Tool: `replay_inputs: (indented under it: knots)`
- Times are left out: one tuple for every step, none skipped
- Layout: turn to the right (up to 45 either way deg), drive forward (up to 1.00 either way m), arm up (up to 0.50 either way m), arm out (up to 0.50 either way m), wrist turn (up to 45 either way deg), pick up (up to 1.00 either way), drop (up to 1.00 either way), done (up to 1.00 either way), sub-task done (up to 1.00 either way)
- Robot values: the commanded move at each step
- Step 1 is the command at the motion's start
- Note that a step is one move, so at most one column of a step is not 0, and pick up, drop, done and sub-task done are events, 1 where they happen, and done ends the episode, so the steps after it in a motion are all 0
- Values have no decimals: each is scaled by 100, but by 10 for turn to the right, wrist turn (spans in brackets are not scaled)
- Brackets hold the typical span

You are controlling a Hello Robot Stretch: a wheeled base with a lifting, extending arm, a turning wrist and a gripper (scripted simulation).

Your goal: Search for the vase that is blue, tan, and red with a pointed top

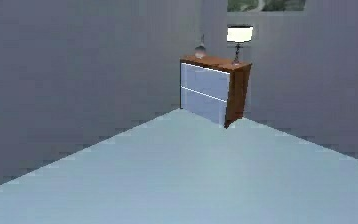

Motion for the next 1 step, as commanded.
replay_inputs:
  knots:
    - [0,100,0,0,0,0,0,0,0]
